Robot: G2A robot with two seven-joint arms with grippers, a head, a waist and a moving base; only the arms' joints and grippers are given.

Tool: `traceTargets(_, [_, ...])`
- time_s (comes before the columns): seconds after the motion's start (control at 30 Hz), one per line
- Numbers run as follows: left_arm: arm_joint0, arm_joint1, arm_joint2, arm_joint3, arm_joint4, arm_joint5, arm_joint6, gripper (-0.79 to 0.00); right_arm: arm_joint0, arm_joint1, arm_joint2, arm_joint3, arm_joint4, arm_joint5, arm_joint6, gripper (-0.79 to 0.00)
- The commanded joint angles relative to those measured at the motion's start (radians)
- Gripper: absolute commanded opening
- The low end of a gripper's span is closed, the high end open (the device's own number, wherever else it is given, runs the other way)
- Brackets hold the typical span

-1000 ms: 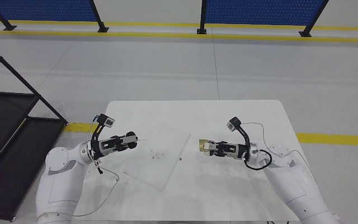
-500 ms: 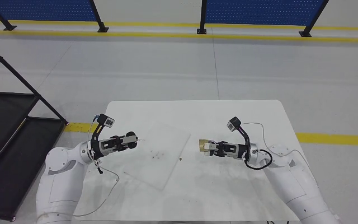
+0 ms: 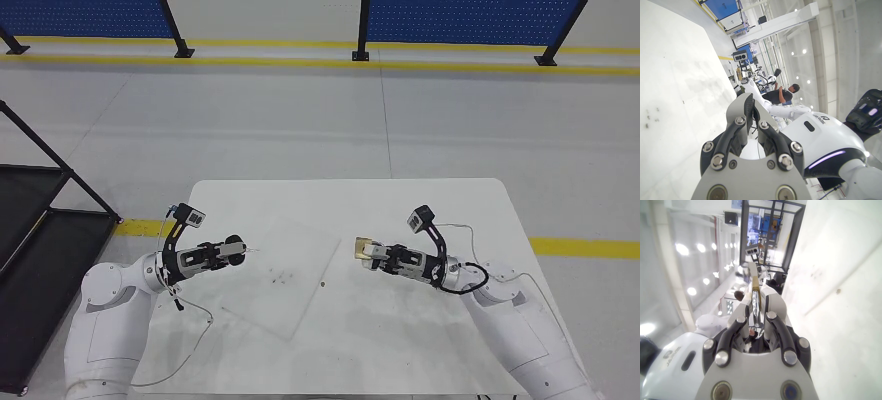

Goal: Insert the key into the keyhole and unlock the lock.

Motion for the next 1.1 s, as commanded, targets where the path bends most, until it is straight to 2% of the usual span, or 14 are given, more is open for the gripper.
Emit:
traceTargets(0.0, [0.000,0.000,0.000,0.000,0.000,0.000,0.000,-0.785,-0.009,0.002,0.004,-0.017,-0.009,0.009,0.000,-0.785])
traceTargets(0.37, [0.000,0.000,0.003,-0.003,-0.002,0.001,0.005,-0.785,-0.025,0.005,0.014,-0.040,-0.013,0.005,0.002,-0.785])
traceTargets(0.47, [0.008,-0.005,0.054,-0.019,-0.055,0.018,0.002,-0.785,-0.025,0.005,0.014,-0.040,-0.013,0.005,0.002,-0.785])
traceTargets(0.67, [-0.003,-0.016,0.179,-0.014,-0.070,-0.035,0.038,-0.785,-0.025,0.005,0.014,-0.040,-0.013,0.005,0.002,-0.785])
traceTargets(0.83, [-0.049,-0.026,0.280,0.030,-0.033,-0.085,0.093,-0.785,-0.025,0.005,0.014,-0.040,-0.013,0.005,0.002,-0.785])
traceTargets(1.07, [-0.104,-0.031,0.360,0.066,0.046,-0.136,0.188,-0.785,-0.025,0.005,0.014,-0.040,-0.013,0.005,0.002,-0.785])
